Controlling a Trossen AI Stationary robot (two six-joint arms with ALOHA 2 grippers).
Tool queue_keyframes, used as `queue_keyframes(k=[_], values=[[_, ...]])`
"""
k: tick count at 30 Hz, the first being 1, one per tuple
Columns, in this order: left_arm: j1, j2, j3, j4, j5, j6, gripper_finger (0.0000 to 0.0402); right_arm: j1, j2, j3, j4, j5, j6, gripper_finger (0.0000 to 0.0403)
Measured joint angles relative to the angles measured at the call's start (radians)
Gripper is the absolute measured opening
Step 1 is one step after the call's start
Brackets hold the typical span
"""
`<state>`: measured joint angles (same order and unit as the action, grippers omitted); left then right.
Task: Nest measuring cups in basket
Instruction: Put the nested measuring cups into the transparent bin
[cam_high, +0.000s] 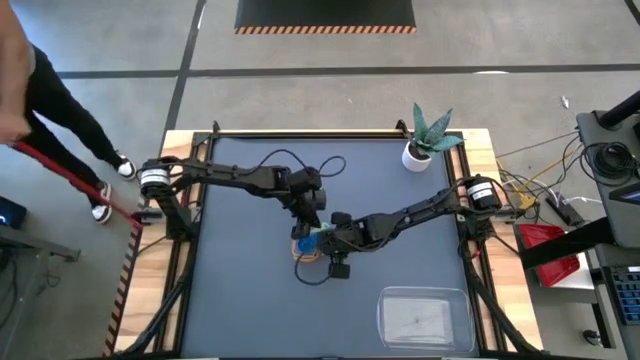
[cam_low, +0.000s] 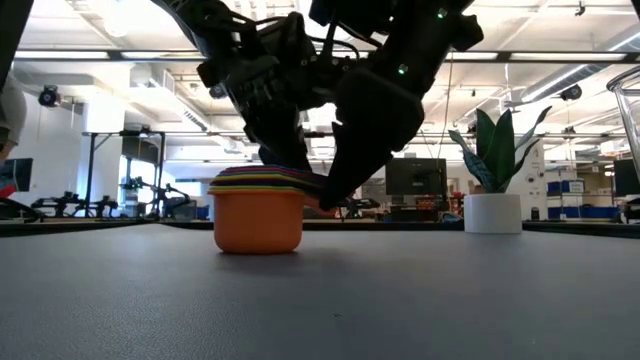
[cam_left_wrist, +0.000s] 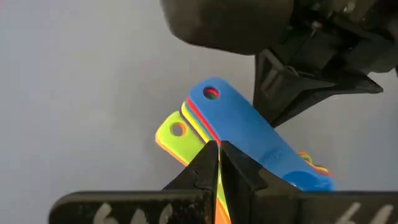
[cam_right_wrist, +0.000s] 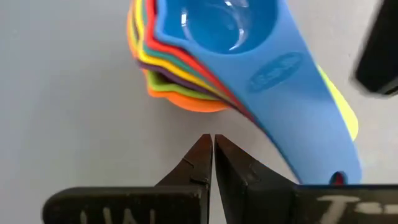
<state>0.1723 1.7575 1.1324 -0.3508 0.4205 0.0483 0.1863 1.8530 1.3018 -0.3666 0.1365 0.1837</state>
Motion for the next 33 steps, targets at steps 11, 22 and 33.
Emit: queue_keyframes(k=[11, 22, 33], values=[[0.06, -0.131, -0.003, -0.078, -0.135, 0.003, 0.0, 0.062, -0.052, 0.0, -0.061, -0.006, 0.009, 0.0008], [0.064, -0.417, -0.22, 0.198, -0.157, -0.027, 0.0, 0.092, -0.069, 0.0, -0.071, -0.006, 0.025, 0.0009], [0.057, -0.739, -0.491, 0.449, -0.156, -0.082, 0.0, 0.088, -0.138, 0.0, -0.068, 0.018, -0.018, 0.002]])
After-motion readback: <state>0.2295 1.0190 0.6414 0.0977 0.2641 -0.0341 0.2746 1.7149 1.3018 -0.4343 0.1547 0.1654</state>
